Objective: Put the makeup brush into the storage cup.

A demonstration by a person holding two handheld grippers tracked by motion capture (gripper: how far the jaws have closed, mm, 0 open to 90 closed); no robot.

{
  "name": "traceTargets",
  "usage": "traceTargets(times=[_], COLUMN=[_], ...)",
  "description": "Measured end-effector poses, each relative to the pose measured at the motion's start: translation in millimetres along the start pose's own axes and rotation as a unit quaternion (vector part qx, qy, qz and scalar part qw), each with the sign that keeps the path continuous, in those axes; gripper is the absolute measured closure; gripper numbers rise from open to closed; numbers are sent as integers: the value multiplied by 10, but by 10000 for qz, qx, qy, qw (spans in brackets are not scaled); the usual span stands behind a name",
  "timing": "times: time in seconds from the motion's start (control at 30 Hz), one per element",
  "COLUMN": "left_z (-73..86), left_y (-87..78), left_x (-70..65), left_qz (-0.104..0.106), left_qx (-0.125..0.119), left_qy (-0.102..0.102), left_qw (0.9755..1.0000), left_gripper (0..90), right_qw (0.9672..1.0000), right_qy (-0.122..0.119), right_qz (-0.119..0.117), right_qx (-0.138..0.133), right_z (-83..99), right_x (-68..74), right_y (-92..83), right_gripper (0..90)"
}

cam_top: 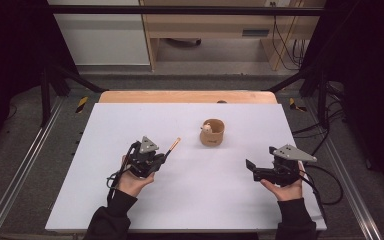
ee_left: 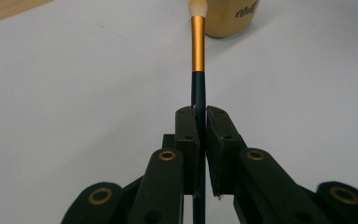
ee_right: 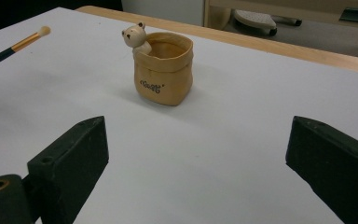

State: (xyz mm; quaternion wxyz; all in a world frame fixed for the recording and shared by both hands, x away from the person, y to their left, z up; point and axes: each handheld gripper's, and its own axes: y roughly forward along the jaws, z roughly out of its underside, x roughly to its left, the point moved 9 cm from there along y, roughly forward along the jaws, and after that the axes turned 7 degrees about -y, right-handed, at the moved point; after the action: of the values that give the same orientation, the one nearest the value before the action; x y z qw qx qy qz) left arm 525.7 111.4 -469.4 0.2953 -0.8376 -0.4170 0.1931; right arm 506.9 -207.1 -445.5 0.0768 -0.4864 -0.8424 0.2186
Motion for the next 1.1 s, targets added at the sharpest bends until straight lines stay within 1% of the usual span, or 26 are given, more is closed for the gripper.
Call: traceTargets(times=[0.3, 0.5, 0.53, 0.8, 1.1], left_z=[-28, -56, -63, -98, -159], left_y=[-82, -158, -167, -239, -332], left_x=[-24, -30, -34, -51, -82], left_qz=[24, 18, 23, 5, -16], left_qx=[-239, -441, -492, -701, -965], left_qy=[-31, -55, -80, -99, -113], left_qw=[9997, 9990, 9988, 9975, 9953], left_gripper=[830, 830, 830, 830, 830], right_qw=[10000, 9999, 9999, 9997, 9990], right_qy=[15, 36, 41, 5, 72], right_qz=[-32, -90, -107, -214, -320], right_qx=[-23, -60, -64, -128, -296], right_z=[-6, -17, -19, -58, -109], right_x=[9, 29, 36, 99, 145], right_y=[-6, -3, -1, 2, -9], right_gripper=[60, 67, 68, 80, 108])
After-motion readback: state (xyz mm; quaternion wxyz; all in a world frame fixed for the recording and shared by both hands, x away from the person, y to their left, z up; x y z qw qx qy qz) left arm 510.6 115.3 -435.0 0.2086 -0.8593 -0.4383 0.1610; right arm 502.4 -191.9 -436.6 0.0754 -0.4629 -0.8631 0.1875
